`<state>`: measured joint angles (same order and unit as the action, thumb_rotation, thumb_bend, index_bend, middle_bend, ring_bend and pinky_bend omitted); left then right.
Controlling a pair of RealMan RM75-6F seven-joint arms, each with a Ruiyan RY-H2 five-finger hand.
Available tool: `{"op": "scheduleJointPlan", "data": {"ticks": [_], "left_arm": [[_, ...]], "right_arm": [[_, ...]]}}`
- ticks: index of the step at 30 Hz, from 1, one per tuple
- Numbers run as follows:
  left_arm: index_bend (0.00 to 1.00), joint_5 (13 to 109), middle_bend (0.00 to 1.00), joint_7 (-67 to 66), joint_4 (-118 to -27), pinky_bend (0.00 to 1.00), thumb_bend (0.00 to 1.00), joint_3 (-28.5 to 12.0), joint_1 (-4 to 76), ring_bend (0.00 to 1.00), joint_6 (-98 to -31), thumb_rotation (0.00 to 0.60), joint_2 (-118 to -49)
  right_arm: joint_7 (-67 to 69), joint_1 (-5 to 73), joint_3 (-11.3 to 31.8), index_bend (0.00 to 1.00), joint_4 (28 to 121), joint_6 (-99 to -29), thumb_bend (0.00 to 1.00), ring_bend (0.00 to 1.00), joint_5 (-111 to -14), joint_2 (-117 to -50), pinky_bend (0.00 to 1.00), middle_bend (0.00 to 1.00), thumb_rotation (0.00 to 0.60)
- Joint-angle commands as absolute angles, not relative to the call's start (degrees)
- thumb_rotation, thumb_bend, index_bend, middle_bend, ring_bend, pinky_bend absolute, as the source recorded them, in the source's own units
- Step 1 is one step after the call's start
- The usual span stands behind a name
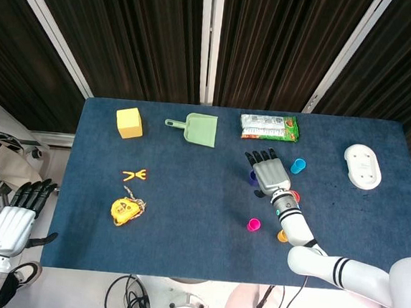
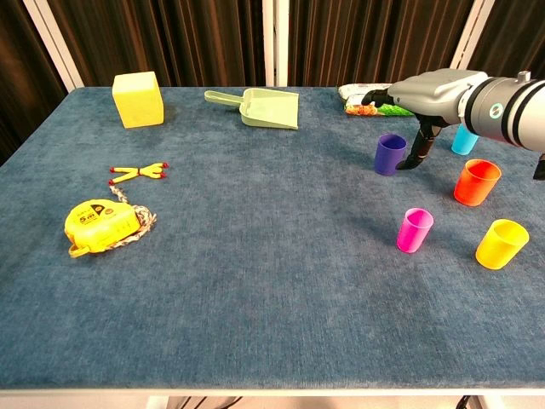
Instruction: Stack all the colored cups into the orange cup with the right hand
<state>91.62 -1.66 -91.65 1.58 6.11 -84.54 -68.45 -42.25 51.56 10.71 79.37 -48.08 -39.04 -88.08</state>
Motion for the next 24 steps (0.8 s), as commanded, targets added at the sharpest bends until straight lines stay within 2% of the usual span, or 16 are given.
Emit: {"op": "scheduleJointPlan", "data": {"ticks": [1,6,9,16,24], "left_arm": [[0.01,91.33,0.00,-1.29,-91.43,0.00,0.02,1.65,5.94,0.00,-84.48,0.600,-68.44],[0.01,91.32,0.00,-0.91,-91.11,0.00,0.02,1.64,5.85,0.00,-84.58,0.600,-68.50],[0.01,91.34,0.00,-0.88,-91.02,0.00,0.02,1.66,5.87,0.00,-84.50,0.600,-68.51],[0.02,90.93,0.00,-0.71,-90.76,0.00,0.02,1.69,5.82,0.00,-84.15,0.600,-68.67],[0.02,90.81,0.00,-0.31,-90.77,0.00,0.02,1.71,5.66,0.00,-84.22,0.600,-68.44]], "right_arm": [[-41.61,52.14,10.03,0.00,78.02,-47.69,0.14,0.16,-38.59,-89.11,0.18,0.12,0.600],[-40.79,52.54,9.18,0.02,75.79,-47.89,0.16,0.25,-38.86,-90.70,0.29,0.17,0.600],[-40.32,52.57,8.78,0.09,74.60,-48.40,0.18,0.27,-39.47,-91.48,0.31,0.20,0.600],[-39.17,52.34,8.24,0.32,71.55,-50.44,0.24,0.38,-42.13,-93.97,0.39,0.34,0.600],[-38.76,52.02,8.32,0.40,69.35,-51.05,0.27,0.43,-42.86,-95.55,0.44,0.39,0.600]]}}
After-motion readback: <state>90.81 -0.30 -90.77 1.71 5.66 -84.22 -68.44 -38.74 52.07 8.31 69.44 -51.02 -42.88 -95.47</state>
